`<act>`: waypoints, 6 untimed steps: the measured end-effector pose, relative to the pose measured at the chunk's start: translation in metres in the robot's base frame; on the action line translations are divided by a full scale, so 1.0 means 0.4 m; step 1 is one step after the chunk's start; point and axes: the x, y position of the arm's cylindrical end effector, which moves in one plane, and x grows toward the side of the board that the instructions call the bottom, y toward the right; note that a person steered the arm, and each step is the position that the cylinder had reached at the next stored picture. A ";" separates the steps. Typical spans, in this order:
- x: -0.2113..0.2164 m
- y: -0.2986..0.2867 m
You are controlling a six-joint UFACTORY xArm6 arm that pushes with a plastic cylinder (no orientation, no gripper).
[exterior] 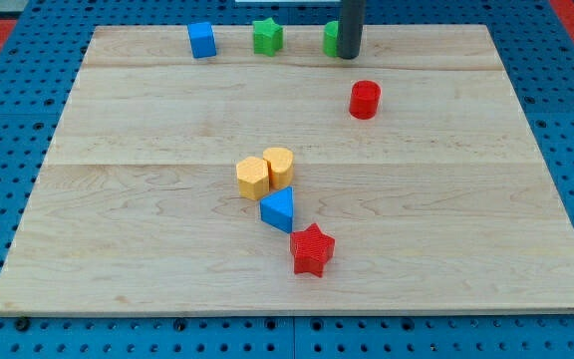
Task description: Move the red circle towards the green star
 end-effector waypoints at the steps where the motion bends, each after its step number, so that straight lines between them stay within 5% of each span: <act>1: 0.111 0.150; 2: 0.224 0.149; 3: 0.216 -0.002; 5: 0.320 -0.045; 6: 0.213 -0.132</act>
